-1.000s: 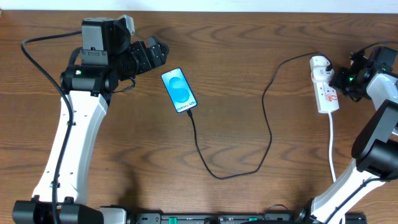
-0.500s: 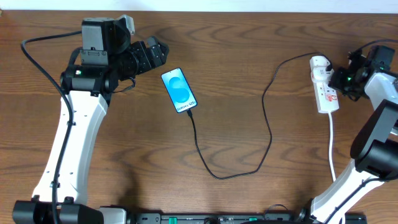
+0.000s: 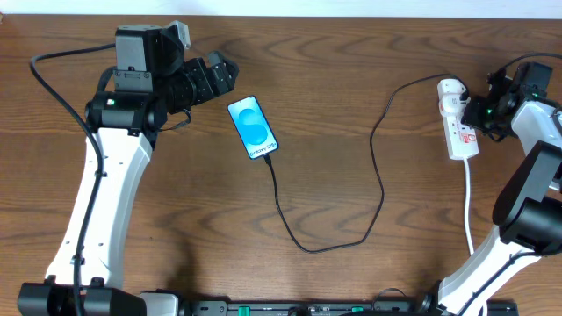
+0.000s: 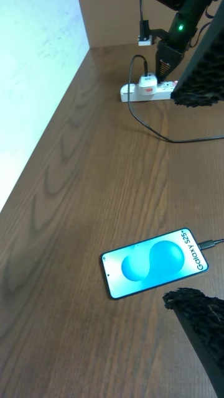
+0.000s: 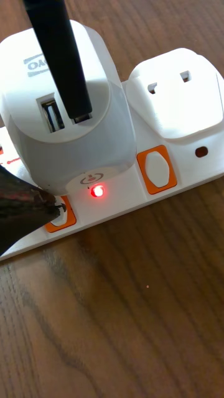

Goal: Plug charger to phone and switch on socket
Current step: 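Press the orange switch beside the plugged charger with the right gripper, then lift the right gripper off the power strip and pull it back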

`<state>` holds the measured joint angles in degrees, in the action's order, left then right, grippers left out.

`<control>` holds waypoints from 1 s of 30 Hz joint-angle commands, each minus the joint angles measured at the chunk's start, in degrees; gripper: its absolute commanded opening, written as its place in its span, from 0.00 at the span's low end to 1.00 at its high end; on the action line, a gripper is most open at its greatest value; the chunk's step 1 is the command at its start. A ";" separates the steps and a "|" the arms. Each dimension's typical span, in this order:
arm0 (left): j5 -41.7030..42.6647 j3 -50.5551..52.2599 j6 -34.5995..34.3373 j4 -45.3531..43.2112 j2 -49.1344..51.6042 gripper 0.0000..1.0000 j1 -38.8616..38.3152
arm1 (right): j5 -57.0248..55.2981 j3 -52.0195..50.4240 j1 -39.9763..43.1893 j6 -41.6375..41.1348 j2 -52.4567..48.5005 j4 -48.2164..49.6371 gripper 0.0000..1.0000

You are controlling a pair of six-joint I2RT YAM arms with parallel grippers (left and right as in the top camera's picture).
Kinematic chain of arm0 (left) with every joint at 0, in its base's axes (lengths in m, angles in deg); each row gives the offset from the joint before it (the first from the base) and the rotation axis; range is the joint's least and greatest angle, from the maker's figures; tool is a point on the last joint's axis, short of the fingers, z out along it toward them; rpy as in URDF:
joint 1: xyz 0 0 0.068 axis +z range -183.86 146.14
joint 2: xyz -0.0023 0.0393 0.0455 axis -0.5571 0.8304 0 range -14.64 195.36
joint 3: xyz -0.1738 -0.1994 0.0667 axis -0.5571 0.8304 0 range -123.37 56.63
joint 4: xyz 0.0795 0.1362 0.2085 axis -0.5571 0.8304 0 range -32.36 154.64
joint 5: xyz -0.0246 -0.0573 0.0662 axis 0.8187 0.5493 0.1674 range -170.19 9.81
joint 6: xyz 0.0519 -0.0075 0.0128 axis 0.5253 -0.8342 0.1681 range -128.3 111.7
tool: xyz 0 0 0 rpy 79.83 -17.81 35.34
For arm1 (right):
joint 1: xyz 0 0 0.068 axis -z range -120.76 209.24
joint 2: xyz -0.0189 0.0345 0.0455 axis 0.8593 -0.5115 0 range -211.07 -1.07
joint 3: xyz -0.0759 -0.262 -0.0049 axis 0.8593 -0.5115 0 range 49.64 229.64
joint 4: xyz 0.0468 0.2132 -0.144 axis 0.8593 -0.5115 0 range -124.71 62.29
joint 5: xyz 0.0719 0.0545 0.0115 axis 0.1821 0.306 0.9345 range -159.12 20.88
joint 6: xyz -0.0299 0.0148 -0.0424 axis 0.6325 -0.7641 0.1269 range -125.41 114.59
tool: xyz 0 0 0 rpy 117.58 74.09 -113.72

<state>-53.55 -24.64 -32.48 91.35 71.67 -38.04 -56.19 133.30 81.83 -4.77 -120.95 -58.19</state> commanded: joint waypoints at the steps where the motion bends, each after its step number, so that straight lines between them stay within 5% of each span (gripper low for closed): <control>1: -0.35 0.04 -0.07 0.15 -0.24 0.95 0.24 | 12.87 -1.57 -4.00 -0.72 -2.99 -0.81 0.01; 14: -0.35 0.04 -0.07 0.15 -0.24 0.95 0.24 | 12.96 1.64 5.11 -5.77 5.31 -1.14 0.03; 30: -0.37 0.04 -0.07 0.15 -0.24 0.95 0.24 | 11.28 1.64 5.66 -6.86 5.79 -1.97 0.03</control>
<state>-53.55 -24.64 -32.48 91.35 71.67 -38.04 -45.46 134.11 87.44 -10.67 -116.07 -59.92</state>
